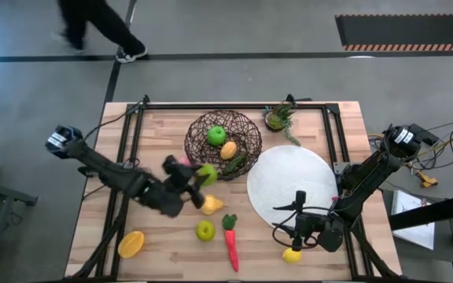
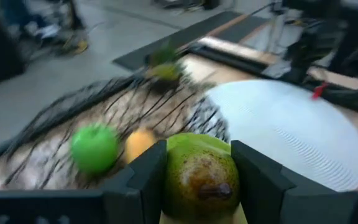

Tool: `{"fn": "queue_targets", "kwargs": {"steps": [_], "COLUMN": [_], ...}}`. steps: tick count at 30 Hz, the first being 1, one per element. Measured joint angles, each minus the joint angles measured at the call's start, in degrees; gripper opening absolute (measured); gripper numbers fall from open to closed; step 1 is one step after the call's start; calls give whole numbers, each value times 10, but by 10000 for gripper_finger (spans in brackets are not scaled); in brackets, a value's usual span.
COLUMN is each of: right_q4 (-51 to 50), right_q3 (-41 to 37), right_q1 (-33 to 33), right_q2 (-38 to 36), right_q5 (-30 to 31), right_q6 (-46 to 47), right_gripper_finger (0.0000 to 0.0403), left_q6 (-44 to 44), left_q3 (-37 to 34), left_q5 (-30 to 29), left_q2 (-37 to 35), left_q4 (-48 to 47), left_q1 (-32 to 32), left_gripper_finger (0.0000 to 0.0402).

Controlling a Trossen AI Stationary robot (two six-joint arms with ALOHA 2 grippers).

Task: Build produce basket
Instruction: Put the green pear into the wire basket

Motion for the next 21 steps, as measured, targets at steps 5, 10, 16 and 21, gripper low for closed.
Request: {"fn": "queue_targets", "kwargs": {"steps": [5,10,16,21], "right_q4": [0,0,0,1], "right_q3": [0,0,0,0], "right_q1": [0,0,0,0], "right_q2": [0,0,9,22], "right_q5": [0,-1,-1,-1], "right_q6": [0,7,10,22], "right_gripper_finger": [224,224,224,224], "left_q6": [138,134,105,88], "left_q3": [1,3,2,2], "left_q5": [104,128,205,205], "left_q2": [42,91,153,177], "left_q4": [144,141,139,114], "left_q1": [85,157,218,240], "left_gripper_finger": [144,145,145,145]}}
